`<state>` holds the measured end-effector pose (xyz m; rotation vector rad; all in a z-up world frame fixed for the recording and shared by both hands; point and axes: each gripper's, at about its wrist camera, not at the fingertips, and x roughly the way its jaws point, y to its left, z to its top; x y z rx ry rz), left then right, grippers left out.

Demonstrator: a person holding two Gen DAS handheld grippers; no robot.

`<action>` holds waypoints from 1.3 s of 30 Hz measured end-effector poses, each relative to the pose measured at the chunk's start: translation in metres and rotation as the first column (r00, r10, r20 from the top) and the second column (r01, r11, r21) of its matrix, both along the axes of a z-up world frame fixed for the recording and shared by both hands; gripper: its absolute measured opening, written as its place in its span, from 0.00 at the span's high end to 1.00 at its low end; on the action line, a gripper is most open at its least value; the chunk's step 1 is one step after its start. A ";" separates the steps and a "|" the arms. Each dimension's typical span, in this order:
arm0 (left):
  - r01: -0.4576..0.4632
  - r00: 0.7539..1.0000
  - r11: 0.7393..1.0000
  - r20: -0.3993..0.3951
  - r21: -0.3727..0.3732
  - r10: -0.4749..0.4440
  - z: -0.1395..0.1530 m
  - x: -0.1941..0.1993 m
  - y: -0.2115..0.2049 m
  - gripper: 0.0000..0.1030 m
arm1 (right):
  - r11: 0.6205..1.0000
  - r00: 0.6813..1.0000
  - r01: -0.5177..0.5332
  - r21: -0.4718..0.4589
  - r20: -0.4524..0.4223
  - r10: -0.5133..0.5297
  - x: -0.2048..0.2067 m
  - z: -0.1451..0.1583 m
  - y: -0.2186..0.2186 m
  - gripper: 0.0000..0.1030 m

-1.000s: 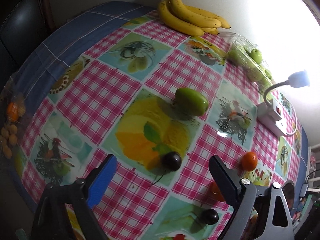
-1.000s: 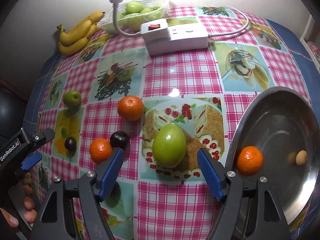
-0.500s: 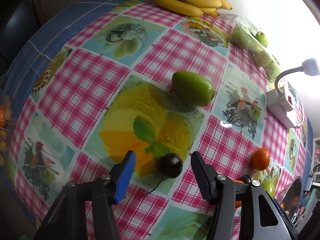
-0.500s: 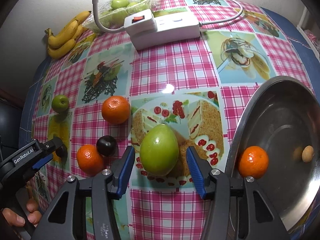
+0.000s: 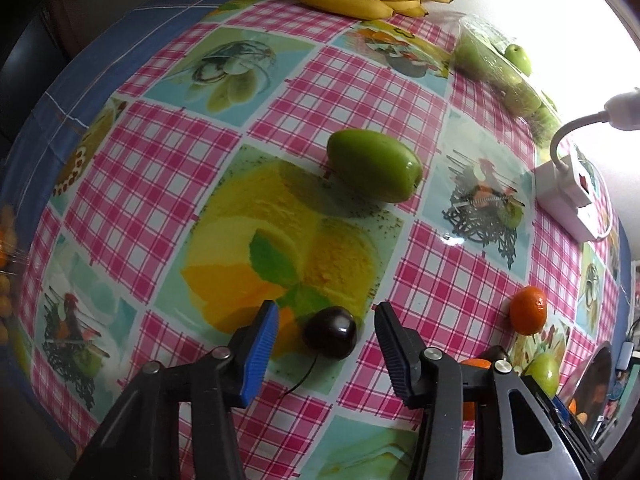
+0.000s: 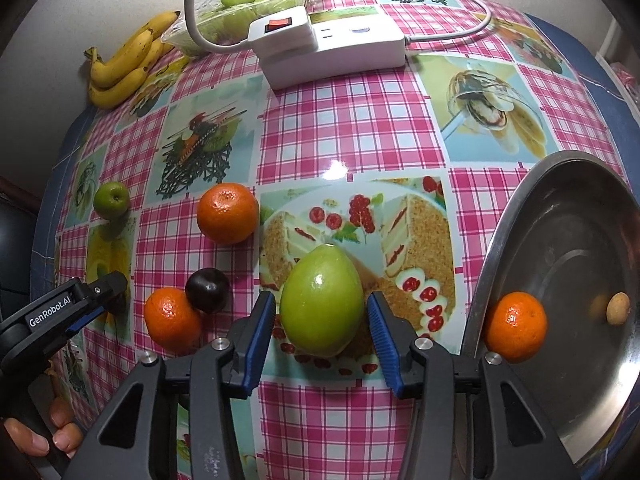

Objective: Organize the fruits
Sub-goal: 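Grasp the green apple with the right gripper while the left gripper grasps a dark plum, then lift both fruits and carry them over the steel bowl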

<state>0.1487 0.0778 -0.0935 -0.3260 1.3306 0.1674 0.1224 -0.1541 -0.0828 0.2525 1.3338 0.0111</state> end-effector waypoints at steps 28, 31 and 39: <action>0.014 0.999 1.000 0.035 0.020 -0.015 0.014 -0.005 -0.006 0.73 | 0.999 1.000 0.009 0.031 -0.006 -0.009 -0.006 0.005 0.000 0.60; 0.015 0.999 1.000 0.048 0.012 -0.015 0.022 -0.006 -0.003 0.73 | 0.999 1.000 0.005 0.035 0.010 -0.005 -0.007 0.012 -0.001 0.60; 0.018 0.993 1.000 0.119 0.018 -0.020 0.051 -0.010 -0.002 0.73 | 0.999 0.997 -0.015 0.047 0.080 0.012 -0.012 0.039 -0.001 0.60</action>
